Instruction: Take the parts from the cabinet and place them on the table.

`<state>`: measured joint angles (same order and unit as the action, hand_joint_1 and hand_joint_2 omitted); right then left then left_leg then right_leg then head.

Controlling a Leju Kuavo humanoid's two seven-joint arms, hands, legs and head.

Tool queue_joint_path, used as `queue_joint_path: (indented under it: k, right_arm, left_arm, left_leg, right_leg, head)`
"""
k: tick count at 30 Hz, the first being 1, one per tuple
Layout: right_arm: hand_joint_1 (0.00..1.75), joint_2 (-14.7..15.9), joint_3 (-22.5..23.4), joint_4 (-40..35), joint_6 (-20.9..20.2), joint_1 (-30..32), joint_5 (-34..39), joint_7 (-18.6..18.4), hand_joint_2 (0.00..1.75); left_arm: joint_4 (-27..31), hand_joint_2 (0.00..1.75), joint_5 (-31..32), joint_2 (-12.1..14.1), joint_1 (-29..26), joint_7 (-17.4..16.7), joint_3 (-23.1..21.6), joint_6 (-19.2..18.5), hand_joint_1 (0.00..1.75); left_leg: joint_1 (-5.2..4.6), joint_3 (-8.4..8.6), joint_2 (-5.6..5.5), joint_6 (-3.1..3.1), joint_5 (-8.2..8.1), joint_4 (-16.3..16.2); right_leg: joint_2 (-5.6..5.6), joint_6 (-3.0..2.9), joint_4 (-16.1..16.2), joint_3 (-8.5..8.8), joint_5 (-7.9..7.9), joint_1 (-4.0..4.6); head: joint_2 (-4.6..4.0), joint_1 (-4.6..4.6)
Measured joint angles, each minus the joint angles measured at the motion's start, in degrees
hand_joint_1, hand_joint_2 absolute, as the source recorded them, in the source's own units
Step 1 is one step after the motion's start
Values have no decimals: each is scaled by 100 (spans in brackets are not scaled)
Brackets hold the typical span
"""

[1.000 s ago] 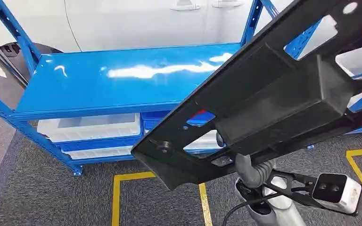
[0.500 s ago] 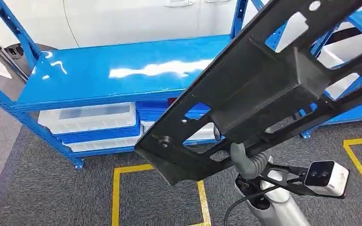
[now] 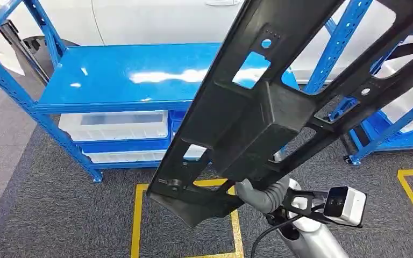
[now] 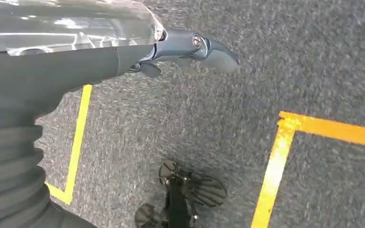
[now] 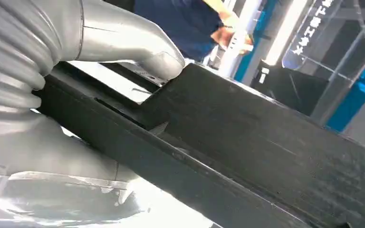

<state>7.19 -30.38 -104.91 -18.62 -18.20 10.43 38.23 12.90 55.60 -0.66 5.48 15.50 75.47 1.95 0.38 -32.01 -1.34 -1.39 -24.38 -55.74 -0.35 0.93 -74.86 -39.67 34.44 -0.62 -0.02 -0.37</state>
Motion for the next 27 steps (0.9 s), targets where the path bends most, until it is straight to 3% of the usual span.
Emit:
queue_joint_path:
  k: [1, 2, 3, 4, 5, 8, 9, 10, 11, 13, 14, 15, 16, 18, 19, 20, 24, 25, 26, 27]
  right_arm:
    - [175, -7, 2, -22, -9, 8, -29, -2, 175]
    - [175, -11, 7, -46, -13, 9, -35, -13, 175]
    - [175, -15, 13, -72, -13, 7, -37, -15, 175]
    - [175, -20, 22, -94, -13, 7, -40, -15, 175]
    - [175, -31, 26, -116, -13, 12, -46, -15, 175]
    - [175, -33, 42, -153, -13, 24, -51, -18, 175]
    - [175, -48, 44, -164, -13, 25, -51, -18, 175]
    - [175, -61, 44, -169, -13, 25, -53, -18, 175]
    - [175, -74, 46, -188, -13, 26, -51, -15, 175]
    - [175, -74, 48, -197, -13, 33, -51, -18, 175]
    - [175, -77, 46, -195, -13, 41, -51, -18, 175]
    - [175, -77, 48, -195, -13, 53, -51, -18, 175]
    - [175, -77, 46, -195, -13, 54, -53, -18, 175]
    - [175, -85, 50, -201, -13, 76, -132, -9, 175]
    - [175, -105, 68, -230, -13, 138, -219, 13, 175]
    - [175, -116, 98, -276, -37, 229, -354, 58, 175]
    - [175, -208, 149, -416, -223, 586, -726, 131, 175]
    - [175, -234, 197, -473, -274, 655, -770, 135, 175]
    - [175, -254, 251, -543, -333, 731, -800, 144, 175]
    - [175, -256, 297, -604, -370, 800, -820, 166, 175]
  left_arm:
    - [0, 175, 24, 0, -10, 13, 0, 2, 0]
    - [0, 175, 26, 0, -12, 17, 0, 2, 0]
    - [0, 175, 26, -2, -8, 26, 0, 2, 0]
    - [0, 175, 26, -2, -4, 31, 0, 2, 0]
    - [0, 175, 26, -2, 9, 31, 0, 2, 0]
    - [0, 175, 26, -2, -26, 31, 0, 7, 0]
    - [2, 175, 26, 15, -34, 31, 0, 7, 0]
    - [0, 175, 26, 4, -41, 31, 0, 9, 0]
    - [2, 175, 26, 4, -28, 31, 0, 9, 0]
    - [2, 175, 26, 9, -11, 31, 0, 9, 0]
    - [2, 175, 26, 7, -15, 31, 0, 9, 0]
    - [2, 175, 26, 2, -30, 31, 0, 9, 0]
    - [2, 175, 26, 4, -39, 31, 0, 9, 0]
    - [2, 175, 48, 11, -39, 37, 0, -11, 0]
    - [2, 175, 87, 11, -35, 50, -2, -11, 0]
    - [2, 175, 101, 11, -16, 48, -2, -24, 0]
    - [2, 175, 175, -7, -98, -11, -7, -149, 0]
    - [0, 175, 179, -24, -125, -15, -7, -206, 0]
    - [2, 175, 181, -44, -122, -22, -7, -247, 0]
    - [2, 175, 181, -46, -107, -24, -7, -265, 0]
  left_leg:
    - [0, -10, -41, 7, -5, -28]
    - [1, -18, -96, 21, -14, -64]
    - [2, -31, -149, 44, -33, -108]
    - [6, -72, -191, 67, -47, -148]
    - [-27, -134, -238, 97, -58, -230]
    - [20, -197, -344, 207, 4, -185]
    - [17, -210, -346, 233, -12, -202]
    - [11, -251, -135, 258, -108, -314]
    - [18, -399, -9, 287, -313, -629]
    - [42, -810, 55, 334, -724, -1513]
    - [50, -984, 66, 354, -830, -1882]
    - [61, -1024, 77, 365, -787, -1966]
    - [69, -924, 92, 369, -631, -1769]
    - [71, -390, 202, 339, -131, -767]
    - [56, -138, 449, 306, -9, -293]
    - [-29, -103, 542, 256, -77, -178]
    - [-13, -142, 312, 106, -40, -151]
    - [14, -107, 269, 70, -11, -114]
    - [16, -118, 221, 25, 3, -103]
    - [16, -129, 171, 1, 16, -107]
  right_leg:
    - [8, 0, 257, 138, -201, -12]
    - [27, -9, 698, 356, -456, -18]
    - [120, -24, 1248, 627, -726, -30]
    - [340, -47, 1545, 762, -731, -35]
    - [365, -46, 1662, 779, -707, -41]
    - [258, -114, 1618, 728, -730, 8]
    - [190, -171, 1682, 745, -771, -51]
    - [136, -198, 1711, 762, -786, -50]
    - [83, -223, 1714, 761, -788, -48]
    - [-45, -230, 1713, 756, -784, -35]
    - [-104, -235, 1711, 753, -780, -33]
    - [-162, -232, 1710, 755, -778, -31]
    - [-210, -227, 1707, 758, -773, -30]
    - [-309, -201, 1703, 789, -750, -30]
    - [-356, -173, 1704, 812, -732, -11]
    - [-404, -140, 1684, 807, -712, 36]
    - [-593, -13, 1727, 869, -699, 37]
    - [-438, 21, 1645, 860, -610, -5]
    - [-191, 27, 1370, 728, -408, -10]
    - [-69, 30, 945, 533, -177, -12]
  head:
    - [0, 0]
    - [0, 0]
    - [0, 0]
    - [0, 0]
    - [0, 0]
    - [0, 0]
    - [0, 0]
    - [0, -2]
    - [0, 0]
    - [0, 0]
    - [0, 0]
    - [0, 0]
    - [0, -2]
    - [0, 0]
    - [0, 0]
    - [0, -2]
    - [0, 0]
    - [0, 0]
    - [0, 0]
    - [0, 0]
